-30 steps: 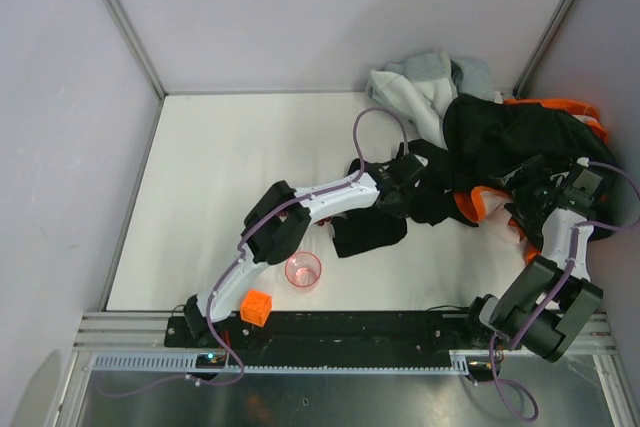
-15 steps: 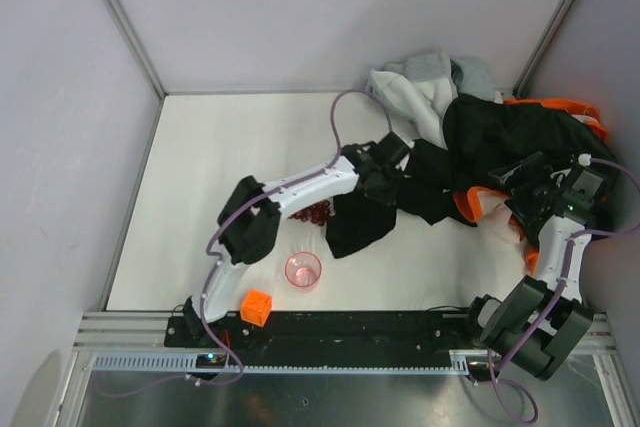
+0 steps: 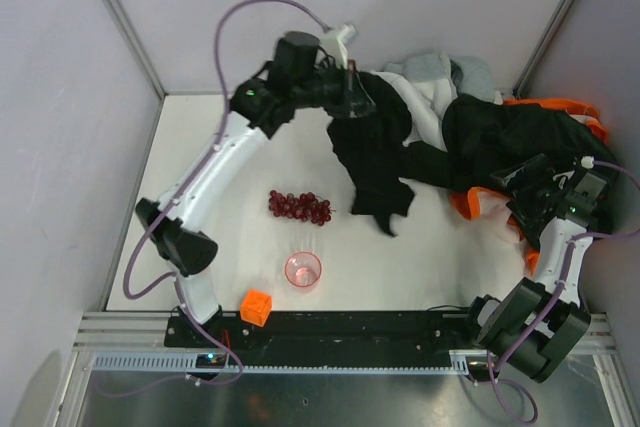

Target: Pick out a specific cloth from the pile

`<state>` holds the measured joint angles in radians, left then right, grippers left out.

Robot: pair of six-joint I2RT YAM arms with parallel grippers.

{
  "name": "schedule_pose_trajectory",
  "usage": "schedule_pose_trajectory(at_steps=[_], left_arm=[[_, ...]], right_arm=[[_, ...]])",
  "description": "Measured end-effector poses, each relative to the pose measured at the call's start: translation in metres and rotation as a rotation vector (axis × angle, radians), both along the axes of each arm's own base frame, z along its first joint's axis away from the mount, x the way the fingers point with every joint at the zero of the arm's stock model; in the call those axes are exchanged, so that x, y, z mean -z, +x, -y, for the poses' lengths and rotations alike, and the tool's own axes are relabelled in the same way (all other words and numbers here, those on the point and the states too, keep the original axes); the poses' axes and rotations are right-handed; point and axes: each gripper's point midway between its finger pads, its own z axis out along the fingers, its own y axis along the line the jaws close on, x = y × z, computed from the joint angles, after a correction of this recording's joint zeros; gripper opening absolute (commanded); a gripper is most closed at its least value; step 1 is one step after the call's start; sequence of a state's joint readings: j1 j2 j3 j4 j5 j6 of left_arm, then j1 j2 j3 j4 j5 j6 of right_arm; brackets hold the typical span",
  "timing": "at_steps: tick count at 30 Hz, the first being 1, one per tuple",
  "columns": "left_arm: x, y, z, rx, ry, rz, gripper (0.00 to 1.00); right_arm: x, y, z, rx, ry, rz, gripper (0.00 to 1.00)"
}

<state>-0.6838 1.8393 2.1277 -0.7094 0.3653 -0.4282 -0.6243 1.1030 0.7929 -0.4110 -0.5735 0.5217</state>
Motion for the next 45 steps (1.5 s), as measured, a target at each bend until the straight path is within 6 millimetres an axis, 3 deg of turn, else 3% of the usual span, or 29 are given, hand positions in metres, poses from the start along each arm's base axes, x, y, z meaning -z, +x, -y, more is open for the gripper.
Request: schedule_pose_trajectory(at_steps=[4, 10, 15, 20, 26, 34, 38, 45], left_arm=[[-0.054, 0.009, -0.041, -0.039, -0.097, 0.077, 0.01], [-0.116, 0.021, -0.113, -0.143, -0.201, 0.168, 0.01], [-0.144, 0.035, -0.174, -0.26, -0.239, 0.228, 0.01], [-0.154, 0.048, -0.229, -0.373, -0.248, 0.25, 0.01], [-0.154, 0.064, -0.288, -0.514, -0.235, 0.263, 0.01], [-0.141, 0.071, -0.329, -0.61, -0.218, 0.244, 0.01], [-0.113, 0.078, -0.337, -0.635, -0.191, 0.189, 0.01], [-0.016, 0.081, -0.35, -0.714, -0.089, 0.002, 0.01]], right_arm=[[-0.001, -0.001, 0.001, 0.005, 0.0, 0.0, 0.99], [-0.002, -0.001, 0.001, 0.006, -0.002, 0.003, 0.99], [-0.002, -0.001, 0.001, 0.006, -0.002, 0.003, 0.99], [-0.002, -0.001, 0.001, 0.006, -0.002, 0.003, 0.99], [-0.002, -0.001, 0.001, 0.006, -0.002, 0.003, 0.99], [0.001, -0.001, 0.002, 0.006, 0.002, -0.003, 0.99], [0.002, 0.0, 0.0, -0.001, 0.005, -0.008, 0.99], [0.004, 0.002, -0.007, -0.02, 0.0, -0.016, 0.99]])
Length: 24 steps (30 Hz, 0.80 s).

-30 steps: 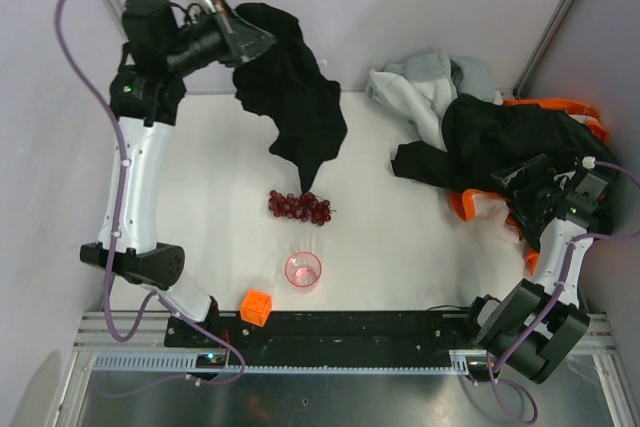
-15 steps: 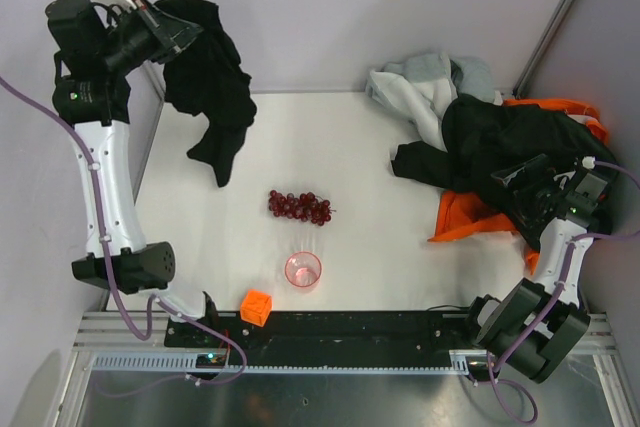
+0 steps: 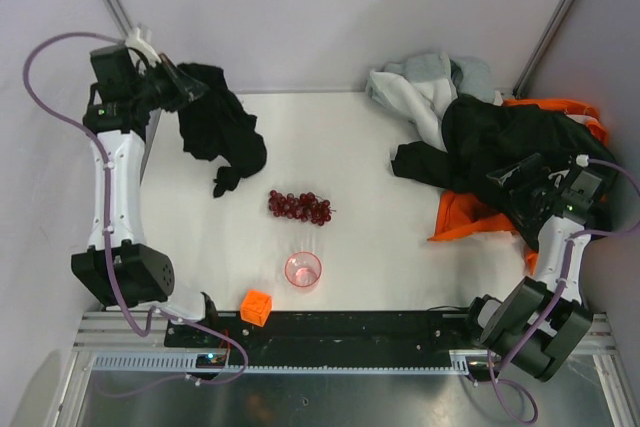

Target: Pick out a specific cloth from the pile

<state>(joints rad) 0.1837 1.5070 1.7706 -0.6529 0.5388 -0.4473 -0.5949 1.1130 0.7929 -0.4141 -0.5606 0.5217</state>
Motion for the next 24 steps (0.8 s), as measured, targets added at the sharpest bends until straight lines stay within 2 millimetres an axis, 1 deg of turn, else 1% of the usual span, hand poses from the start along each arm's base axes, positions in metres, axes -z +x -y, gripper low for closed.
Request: schedule_pose_trajectory(at_steps=[3, 6, 7, 11, 14, 18, 20, 24], left_arm=[[0.048, -0.004, -0.007, -0.035, 0.02, -0.104, 0.01], [0.098, -0.012, -0.013, -0.067, 0.036, -0.213, 0.01], [0.11, -0.015, -0.014, -0.073, 0.037, -0.24, 0.01], [0.171, -0.026, -0.02, -0.111, 0.049, -0.358, 0.01], [0.197, -0.029, -0.023, -0.128, 0.055, -0.401, 0.01], [0.234, -0.021, -0.028, -0.147, 0.061, -0.444, 0.01], [0.256, -0.017, -0.03, -0.157, 0.056, -0.48, 0.01], [0.307, -0.009, -0.032, -0.181, 0.029, -0.575, 0.01]], right_arm=[[0.001, 0.001, -0.003, -0.008, -0.007, -0.005, 0.99], [0.003, 0.003, -0.008, -0.02, -0.018, -0.012, 0.99], [0.003, 0.003, -0.01, -0.024, -0.02, -0.014, 0.99], [0.005, 0.004, -0.015, -0.038, -0.033, -0.023, 0.99], [0.005, 0.005, -0.018, -0.043, -0.042, -0.029, 0.99], [0.006, 0.003, -0.024, -0.052, -0.055, -0.04, 0.99], [0.006, 0.002, -0.029, -0.062, -0.064, -0.041, 0.99], [0.006, -0.001, -0.039, -0.085, -0.08, -0.041, 0.99]])
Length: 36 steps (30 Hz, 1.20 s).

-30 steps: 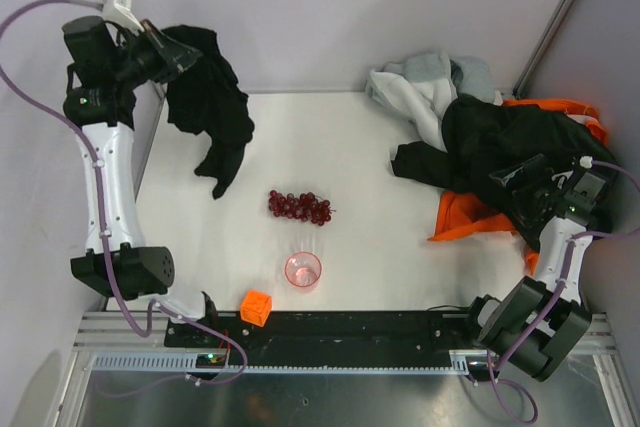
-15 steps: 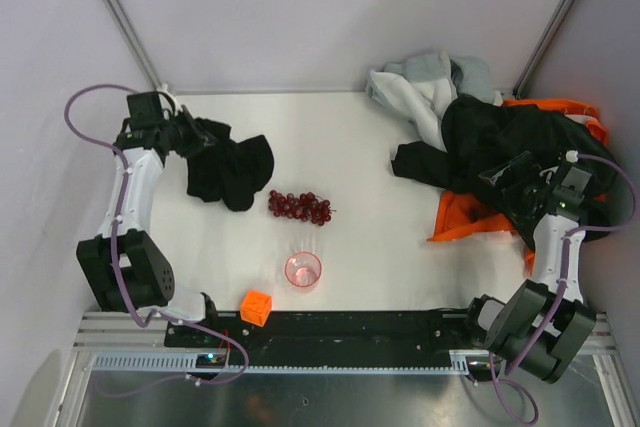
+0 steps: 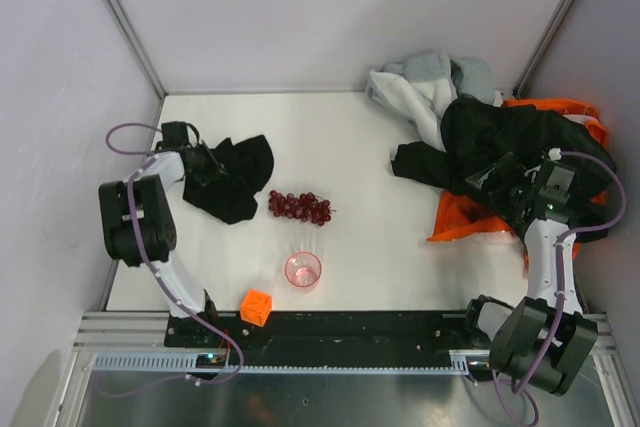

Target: Pick out a specific cloth from the pile

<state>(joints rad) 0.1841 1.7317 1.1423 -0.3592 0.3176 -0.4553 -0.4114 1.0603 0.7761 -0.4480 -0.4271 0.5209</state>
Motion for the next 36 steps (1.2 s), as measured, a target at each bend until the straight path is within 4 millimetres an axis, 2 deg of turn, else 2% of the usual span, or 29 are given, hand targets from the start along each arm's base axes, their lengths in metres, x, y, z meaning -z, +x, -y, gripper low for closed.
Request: schedule_pose_trajectory(at_steps=[2, 4, 11, 12, 14, 16, 20, 21, 22, 25, 30, 36], left_arm=[[0.026, 0.0, 0.001, -0.018, -0.022, -0.052, 0.01], [0.04, 0.001, 0.002, -0.033, -0.049, -0.08, 0.01], [0.037, 0.009, 0.002, -0.054, -0.065, -0.05, 0.03], [0.037, 0.009, 0.002, -0.056, -0.065, -0.048, 0.06], [0.035, 0.008, 0.002, -0.058, -0.062, -0.042, 0.17], [0.03, 0.007, 0.001, -0.063, -0.057, -0.033, 0.36], [0.013, 0.003, 0.001, -0.063, -0.044, 0.006, 0.82], [0.007, 0.002, 0.001, -0.063, -0.044, 0.022, 0.91], [-0.001, 0.0, 0.002, -0.064, -0.042, 0.04, 0.95], [-0.026, -0.006, 0.004, -0.065, -0.04, 0.099, 0.99], [-0.072, -0.026, 0.014, -0.042, -0.053, 0.217, 1.0], [-0.107, -0.044, 0.024, -0.004, -0.066, 0.322, 1.0]], right_arm=[[0.001, -0.001, -0.003, -0.007, -0.003, -0.005, 0.99], [0.003, -0.003, -0.004, -0.009, -0.009, -0.01, 0.99], [0.0, -0.004, -0.006, -0.009, -0.024, -0.004, 0.99], [0.0, -0.005, -0.007, -0.012, -0.026, -0.002, 0.99], [0.0, -0.004, -0.01, -0.02, -0.028, -0.004, 0.99], [0.0, -0.004, -0.012, -0.028, -0.029, -0.005, 0.99], [0.001, -0.004, -0.018, -0.047, -0.033, -0.007, 0.99], [0.001, -0.004, -0.02, -0.051, -0.035, -0.007, 0.99], [0.001, -0.004, -0.021, -0.054, -0.038, -0.007, 0.99], [0.0, -0.006, -0.027, -0.069, -0.042, -0.008, 0.99], [-0.003, -0.008, -0.038, -0.1, -0.05, -0.001, 0.99], [-0.003, -0.009, -0.057, -0.145, -0.044, -0.003, 0.99]])
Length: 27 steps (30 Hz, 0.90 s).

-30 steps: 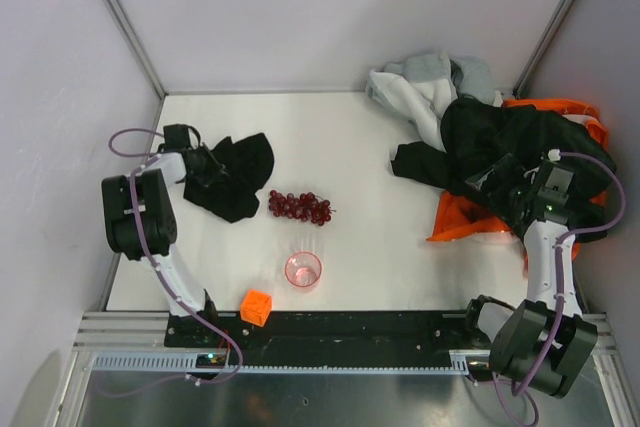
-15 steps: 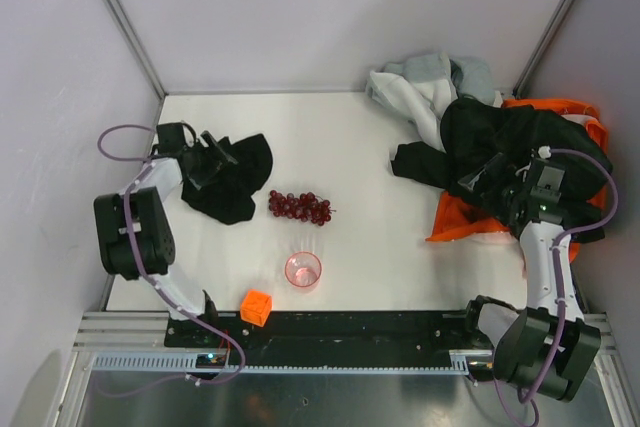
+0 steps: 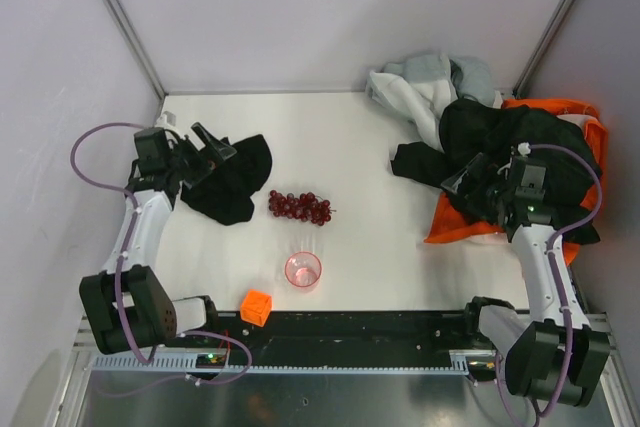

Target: Pick out a specific cloth from the pile

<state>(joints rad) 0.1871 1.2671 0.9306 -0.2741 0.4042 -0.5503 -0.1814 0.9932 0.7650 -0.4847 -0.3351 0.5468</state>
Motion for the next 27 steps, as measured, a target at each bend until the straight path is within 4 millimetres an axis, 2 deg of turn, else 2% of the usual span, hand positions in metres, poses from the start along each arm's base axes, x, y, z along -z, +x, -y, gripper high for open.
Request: schedule_pose_trajectory(at_steps=[5, 9, 13, 17, 21, 24, 27], left_arm=[[-0.01, -0.007, 0.007, 0.029, 0.002, 0.03, 1.0], [-0.001, -0.015, 0.019, 0.07, 0.042, -0.008, 1.0], [0.012, -0.03, 0.047, 0.162, 0.132, -0.068, 1.0], [0.015, -0.055, 0.078, 0.263, 0.25, -0.089, 1.0], [0.008, -0.082, 0.099, 0.342, 0.34, -0.067, 1.0], [0.001, -0.101, 0.106, 0.372, 0.364, -0.038, 1.0], [0.004, -0.12, 0.103, 0.378, 0.37, -0.033, 1.0]], right_arm=[[0.003, -0.002, -0.012, -0.029, 0.001, -0.009, 0.99], [0.004, -0.003, -0.022, -0.051, -0.001, -0.014, 0.99], [0.005, -0.005, -0.034, -0.086, -0.01, -0.017, 0.99], [0.006, -0.009, -0.048, -0.124, -0.034, -0.02, 0.99], [0.005, -0.021, -0.057, -0.145, -0.084, -0.02, 0.99], [0.004, -0.032, -0.059, -0.15, -0.13, -0.017, 0.99], [0.001, -0.044, -0.058, -0.147, -0.175, -0.009, 0.99]])
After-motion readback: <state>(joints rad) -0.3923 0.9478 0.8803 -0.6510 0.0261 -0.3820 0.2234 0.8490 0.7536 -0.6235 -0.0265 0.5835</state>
